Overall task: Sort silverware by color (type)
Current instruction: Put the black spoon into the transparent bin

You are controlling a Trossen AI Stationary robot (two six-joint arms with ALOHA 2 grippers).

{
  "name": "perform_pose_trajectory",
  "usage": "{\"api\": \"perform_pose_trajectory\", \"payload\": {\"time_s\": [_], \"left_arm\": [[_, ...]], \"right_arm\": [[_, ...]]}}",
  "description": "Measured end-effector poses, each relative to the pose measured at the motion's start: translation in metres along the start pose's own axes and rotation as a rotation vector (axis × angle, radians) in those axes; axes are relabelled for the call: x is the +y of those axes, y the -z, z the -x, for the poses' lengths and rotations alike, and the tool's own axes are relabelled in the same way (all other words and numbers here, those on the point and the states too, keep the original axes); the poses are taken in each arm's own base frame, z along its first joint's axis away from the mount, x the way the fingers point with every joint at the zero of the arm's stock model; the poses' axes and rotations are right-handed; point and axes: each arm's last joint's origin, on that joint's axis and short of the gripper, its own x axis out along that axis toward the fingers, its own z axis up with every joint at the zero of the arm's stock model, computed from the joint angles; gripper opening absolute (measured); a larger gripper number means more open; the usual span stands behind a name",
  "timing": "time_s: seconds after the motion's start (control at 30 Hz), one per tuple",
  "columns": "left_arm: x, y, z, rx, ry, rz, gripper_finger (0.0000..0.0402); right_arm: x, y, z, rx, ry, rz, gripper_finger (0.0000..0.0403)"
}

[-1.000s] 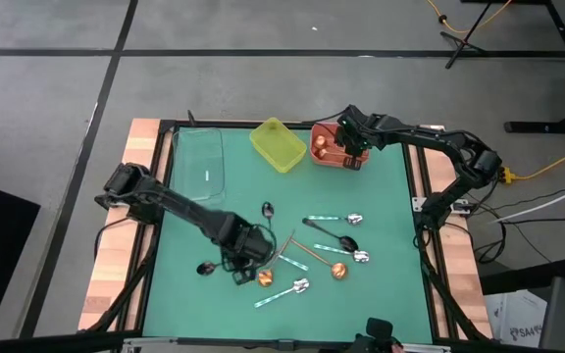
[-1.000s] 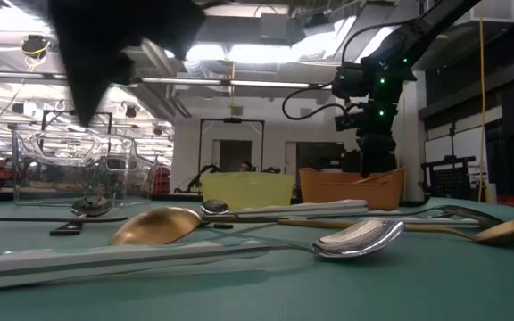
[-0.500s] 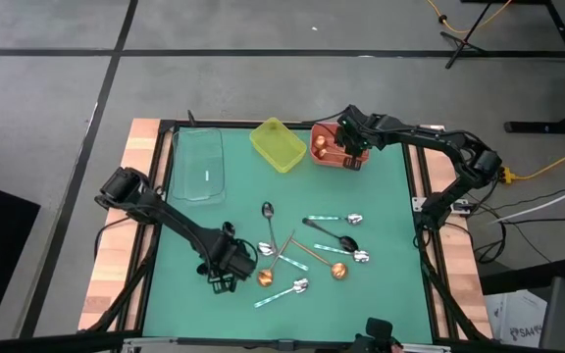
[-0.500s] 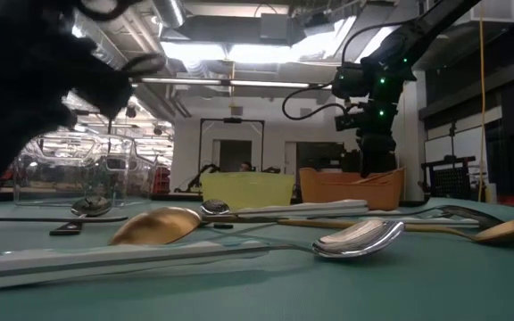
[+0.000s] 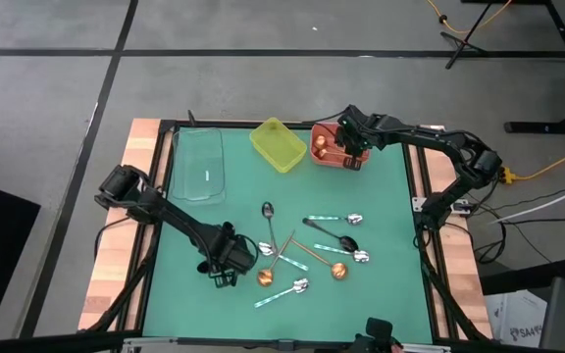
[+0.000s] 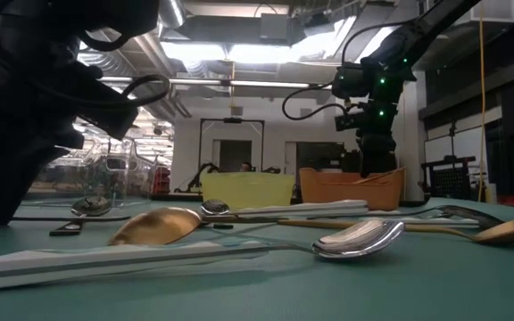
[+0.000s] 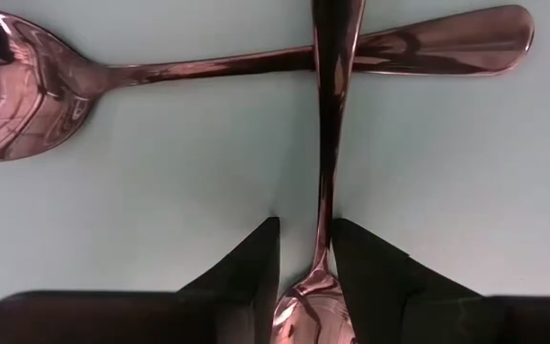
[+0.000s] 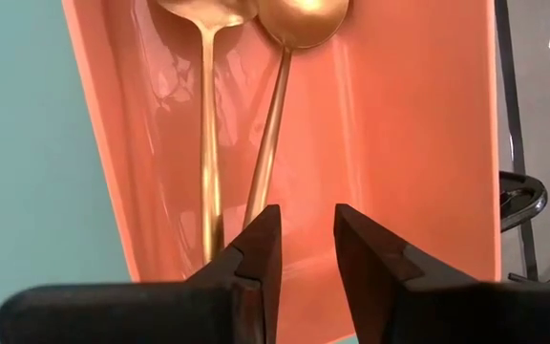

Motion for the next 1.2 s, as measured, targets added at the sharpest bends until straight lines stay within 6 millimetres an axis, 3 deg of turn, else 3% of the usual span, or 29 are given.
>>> {"api": "perform_pose_trajectory", "payload": {"time_s": [0.17, 0.5, 0.9, 1.2], "left_arm": [[0.000, 0.000, -0.001, 0.000, 0.000, 0.000, 0.0081], [-0.001, -0.001, -0.002, -0.003, 0.010, -0.006, 0.0008], [0.000, 0.002, 0.005, -0.006, 0.043, -0.010, 0.0004], [0.004, -0.001, 0.037, -0.131, 0.157, 0.007, 0.0002]], "right_arm": [[0.000, 0.000, 0.000, 0.000, 0.000, 0.000, 0.0088], [0.000, 0.000, 0.000, 0.000, 0.000, 0.000, 0.0088], [0.000, 0.000, 0.000, 0.000, 0.000, 0.001, 0.0088], [0.000, 0.000, 0.000, 0.000, 0.000, 0.001, 0.0088]]}}
